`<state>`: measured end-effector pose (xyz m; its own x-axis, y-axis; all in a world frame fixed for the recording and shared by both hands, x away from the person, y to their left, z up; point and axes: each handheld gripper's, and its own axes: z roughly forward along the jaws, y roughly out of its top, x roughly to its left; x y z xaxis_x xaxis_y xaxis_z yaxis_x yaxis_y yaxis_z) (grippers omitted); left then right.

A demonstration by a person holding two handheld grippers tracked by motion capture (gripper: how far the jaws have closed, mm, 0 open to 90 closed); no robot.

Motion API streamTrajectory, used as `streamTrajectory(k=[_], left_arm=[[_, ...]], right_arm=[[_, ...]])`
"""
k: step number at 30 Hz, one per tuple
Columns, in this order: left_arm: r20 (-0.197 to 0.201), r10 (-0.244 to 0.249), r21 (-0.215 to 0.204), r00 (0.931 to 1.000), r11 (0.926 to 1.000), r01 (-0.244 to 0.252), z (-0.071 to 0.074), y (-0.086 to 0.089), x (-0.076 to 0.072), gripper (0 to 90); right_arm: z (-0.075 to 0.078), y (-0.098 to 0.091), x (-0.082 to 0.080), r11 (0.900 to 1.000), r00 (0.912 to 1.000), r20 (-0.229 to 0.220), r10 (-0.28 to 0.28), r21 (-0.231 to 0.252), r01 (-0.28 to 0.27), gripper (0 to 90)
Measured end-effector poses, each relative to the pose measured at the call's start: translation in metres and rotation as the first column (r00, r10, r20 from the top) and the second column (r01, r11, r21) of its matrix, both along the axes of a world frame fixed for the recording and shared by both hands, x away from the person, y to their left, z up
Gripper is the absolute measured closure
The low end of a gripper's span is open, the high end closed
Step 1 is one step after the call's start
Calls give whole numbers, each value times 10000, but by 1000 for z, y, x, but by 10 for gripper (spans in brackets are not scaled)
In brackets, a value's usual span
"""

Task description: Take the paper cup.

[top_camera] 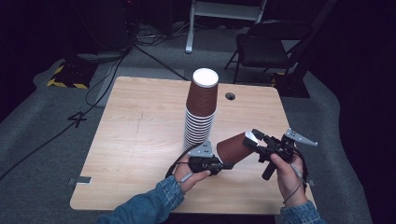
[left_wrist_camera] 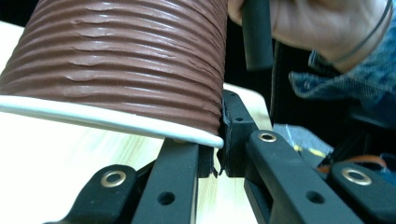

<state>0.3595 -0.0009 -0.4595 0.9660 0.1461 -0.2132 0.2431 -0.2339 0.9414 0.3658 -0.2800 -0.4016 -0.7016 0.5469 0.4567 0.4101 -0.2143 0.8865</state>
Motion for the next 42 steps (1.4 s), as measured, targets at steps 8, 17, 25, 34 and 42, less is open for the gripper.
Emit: streamTrajectory(k=[8,17,25,34,42], left_arm=[[452,-25,999,9990,9950,-20,10,3,-5,847],[1055,-389,2881,9937,9576,69,27,13,-11,848],[1150,-955,4182,9888,9075,390,38,21,-8,847],[1023,-1820,5454,9780,8324,979,47,20,-10,847],[940,-2398,6173,9663,7755,1325,53,18,-9,845]], right_arm=[[12,-6,-3,9998,9995,309,95,-181,-90,160],[24,-15,-5,9979,9987,493,122,-648,-90,174],[30,-19,-7,9947,9983,555,148,-1019,-91,180],[36,-22,-8,9891,9979,557,320,-1453,-236,192],[41,-20,-8,9763,9965,497,679,-2090,-561,199]])
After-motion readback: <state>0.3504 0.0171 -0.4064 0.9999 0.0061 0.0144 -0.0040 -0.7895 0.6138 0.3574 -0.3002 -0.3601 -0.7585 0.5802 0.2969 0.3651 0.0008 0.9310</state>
